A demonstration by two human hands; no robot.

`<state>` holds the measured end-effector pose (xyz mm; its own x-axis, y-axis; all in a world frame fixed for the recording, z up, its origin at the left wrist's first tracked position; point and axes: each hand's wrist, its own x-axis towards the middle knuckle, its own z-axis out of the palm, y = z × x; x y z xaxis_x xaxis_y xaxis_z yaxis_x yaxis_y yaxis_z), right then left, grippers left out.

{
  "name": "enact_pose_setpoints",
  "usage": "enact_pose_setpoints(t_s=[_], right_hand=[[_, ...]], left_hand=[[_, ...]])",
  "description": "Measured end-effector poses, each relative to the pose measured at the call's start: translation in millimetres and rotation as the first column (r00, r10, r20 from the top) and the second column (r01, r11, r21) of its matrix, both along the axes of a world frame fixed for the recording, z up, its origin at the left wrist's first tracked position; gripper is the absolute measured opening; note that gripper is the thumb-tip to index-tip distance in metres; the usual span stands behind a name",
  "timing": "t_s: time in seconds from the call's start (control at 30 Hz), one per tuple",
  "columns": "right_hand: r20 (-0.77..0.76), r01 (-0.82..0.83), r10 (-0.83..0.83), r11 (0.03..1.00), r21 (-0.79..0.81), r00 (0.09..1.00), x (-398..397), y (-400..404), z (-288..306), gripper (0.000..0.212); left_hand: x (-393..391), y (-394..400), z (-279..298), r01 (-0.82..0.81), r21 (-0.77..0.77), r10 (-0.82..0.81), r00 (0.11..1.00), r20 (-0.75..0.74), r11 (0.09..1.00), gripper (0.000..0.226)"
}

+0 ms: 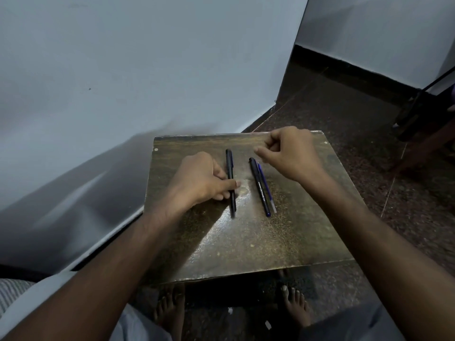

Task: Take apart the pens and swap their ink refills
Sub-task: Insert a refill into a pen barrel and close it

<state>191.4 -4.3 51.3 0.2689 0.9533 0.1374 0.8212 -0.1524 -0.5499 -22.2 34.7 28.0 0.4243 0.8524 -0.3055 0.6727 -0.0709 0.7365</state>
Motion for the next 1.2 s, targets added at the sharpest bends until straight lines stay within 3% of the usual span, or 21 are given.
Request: enact_pose_setpoints(t_s=[0.07,0.27,0.47,0.63,0.73,0.8,0.87,0.97,1.1,1.2], right_hand=[[0.113,-0.022,0.032,0.996,-0.092,0.993,2,-3,-5,0.029],[0.169,-0.032,0.079,0.964,-0.264,0.982,-3,-5,-15,0.041],[0.231,-0.033,0.102,0.958,-0.284,0.968,-12,-8,-11,0.038],[0.227,-0.023,0.103,0.944,-0.329,0.968,-18,-7,-12,0.041],[0.121,-0.052,0.081,0.973,-0.226,0.989,-14,-7,-4,0.04],[-0.091,-0.051,0.042,0.993,-0.103,0.995,-11,-7,2,0.033],[-0.326,-0.069,0.064,0.998,-0.004,0.943,-10,-9,6,0.025],[-0.543,-0.149,0.131,0.989,0.01,0.83,-8,-12,4,0.021],[-0.583,-0.226,0.169,0.974,-0.025,0.794,-1,-10,2,0.023],[-0.529,-0.209,0.164,0.978,-0.026,0.833,0,-9,1,0.026]], left_hand=[[4,-2,-2,0.004,-0.025,-0.005,1.0,-0.028,1.0,0.026],[17,-10,-3,-0.015,0.014,0.016,0.997,-0.075,1.0,0.037],[16,-10,-1,0.012,0.065,-0.003,0.991,-0.131,0.998,0.039],[9,-7,2,-0.024,0.207,0.049,0.992,-0.119,0.978,0.041],[9,-8,10,-0.07,0.303,0.073,0.997,0.002,0.95,0.033],[12,-9,15,-0.084,0.293,0.046,0.99,0.134,0.952,0.028],[14,-10,18,-0.067,0.228,0.011,0.971,0.239,0.971,0.029],[15,-11,18,-0.044,0.122,0.0,0.941,0.339,0.992,0.026],[10,-9,15,-0.039,0.011,0.03,0.908,0.417,0.999,0.021],[10,-9,15,-0.015,0.086,-0.016,0.938,0.347,0.996,0.025]])
